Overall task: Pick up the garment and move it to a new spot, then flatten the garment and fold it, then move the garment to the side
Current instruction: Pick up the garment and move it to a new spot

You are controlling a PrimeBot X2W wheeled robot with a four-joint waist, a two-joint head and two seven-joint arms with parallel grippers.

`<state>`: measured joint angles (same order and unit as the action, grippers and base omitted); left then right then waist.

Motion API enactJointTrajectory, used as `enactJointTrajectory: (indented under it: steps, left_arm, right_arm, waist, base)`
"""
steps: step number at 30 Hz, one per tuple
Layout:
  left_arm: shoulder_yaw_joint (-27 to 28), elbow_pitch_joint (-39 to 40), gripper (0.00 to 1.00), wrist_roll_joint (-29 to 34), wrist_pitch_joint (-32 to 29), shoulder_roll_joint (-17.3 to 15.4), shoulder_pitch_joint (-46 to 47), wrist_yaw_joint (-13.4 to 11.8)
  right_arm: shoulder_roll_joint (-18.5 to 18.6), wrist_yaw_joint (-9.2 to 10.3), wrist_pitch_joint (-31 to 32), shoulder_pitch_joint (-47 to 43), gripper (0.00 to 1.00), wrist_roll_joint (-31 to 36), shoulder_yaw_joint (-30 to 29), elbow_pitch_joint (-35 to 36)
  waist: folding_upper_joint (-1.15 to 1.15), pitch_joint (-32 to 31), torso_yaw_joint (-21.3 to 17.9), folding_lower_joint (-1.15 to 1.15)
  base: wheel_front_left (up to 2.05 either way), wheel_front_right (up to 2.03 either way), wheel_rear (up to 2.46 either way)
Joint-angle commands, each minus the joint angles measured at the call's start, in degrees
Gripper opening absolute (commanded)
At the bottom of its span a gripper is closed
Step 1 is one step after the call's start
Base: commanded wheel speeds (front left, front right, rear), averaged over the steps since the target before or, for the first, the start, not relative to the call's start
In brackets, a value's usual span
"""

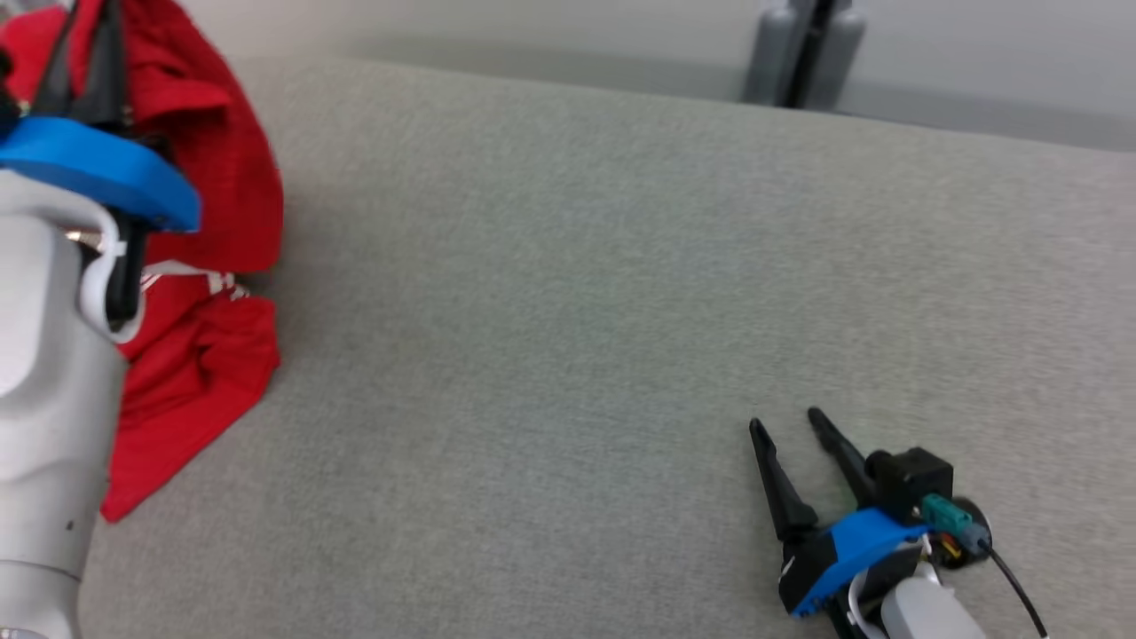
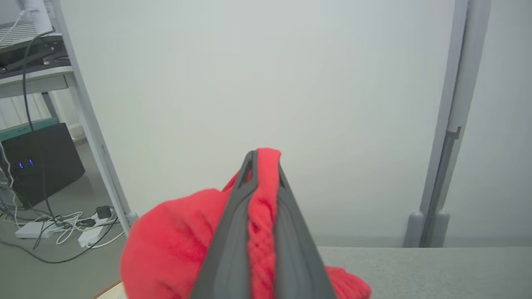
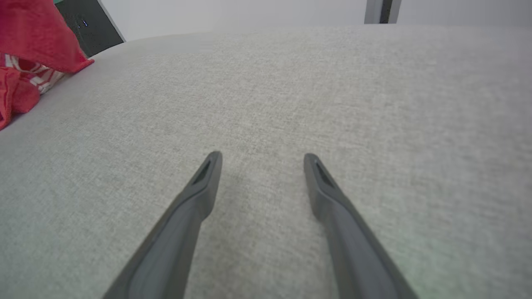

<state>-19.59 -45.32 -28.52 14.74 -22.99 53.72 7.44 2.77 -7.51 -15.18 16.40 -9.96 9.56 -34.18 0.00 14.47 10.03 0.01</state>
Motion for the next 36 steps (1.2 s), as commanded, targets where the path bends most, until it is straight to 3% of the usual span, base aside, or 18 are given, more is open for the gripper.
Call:
enactJointTrajectory:
  steps: [1,9,13,21,22,23,24,30,36]
  left_arm:
    - [-1.4,2.0,0.0,-0.5,0.3,0.9,0.2,0.0]
    - [-8.6,10.7,0.0,-3.8,0.4,6.0,-4.7,0.0]
    - [-12.6,11.9,0.0,-4.1,0.5,10.6,-6.9,0.0]
    - [-17.5,10.3,0.0,-2.4,0.5,17.1,-13.1,0.0]
    - [-17.9,9.8,0.34,-2.0,0.5,17.6,-14.6,0.0]
    - [-18.1,9.1,0.93,-1.9,0.5,17.9,-16.0,0.0]
    - [-17.9,8.6,1.0,-1.9,0.5,18.2,-17.4,0.0]
    - [-14.0,6.0,1.0,0.4,0.5,18.0,-25.8,-1.8]
    - [-4.7,9.8,1.0,3.5,0.5,15.8,-34.9,-4.6]
  right_arm:
    - [0.3,0.03,0.0,-1.6,1.0,-1.3,0.3,0.0]
    - [0.3,0.02,0.0,-5.2,1.0,-3.5,1.1,0.6]
    - [0.2,0.02,0.0,-6.0,1.0,-3.6,0.5,0.6]
    - [0.2,0.02,0.0,-7.0,1.0,-4.0,0.0,0.8]
    - [0.2,0.02,0.0,-7.1,1.0,-4.1,-0.2,0.8]
    - [0.2,0.02,0.0,-7.3,1.0,-4.3,-0.5,0.9]
    - [0.2,0.02,0.0,-7.4,1.0,-4.4,-0.8,1.0]
    - [0.2,0.02,0.0,-7.5,1.0,-4.2,-2.0,1.4]
    - [0.2,0.02,0.0,-8.3,1.0,-4.3,-3.0,2.2]
  waist:
    - [0.0,-3.3,-3.3,-0.01]
    - [0.0,-6.9,-13.0,-0.01]
    - [0.0,-7.0,-16.6,-0.01]
    - [0.0,-7.0,-20.0,-0.01]
    - [0.0,-7.1,-20.1,-0.01]
    - [0.0,-7.2,-20.1,-0.01]
    - [0.0,-7.3,-20.0,-0.01]
    - [0.0,-8.3,-18.4,-0.01]
    - [0.0,-10.0,-16.3,-0.01]
  base:
    - [0.0,0.0,0.0]
    - [0.0,0.0,0.0]
    - [0.0,0.0,0.0]
    - [0.0,0.0,0.0]
    - [0.0,0.0,0.0]
    - [0.0,0.0,0.0]
    - [0.0,0.0,0.0]
    - [0.0,0.0,0.0]
    - [0.0,0.0,0.0]
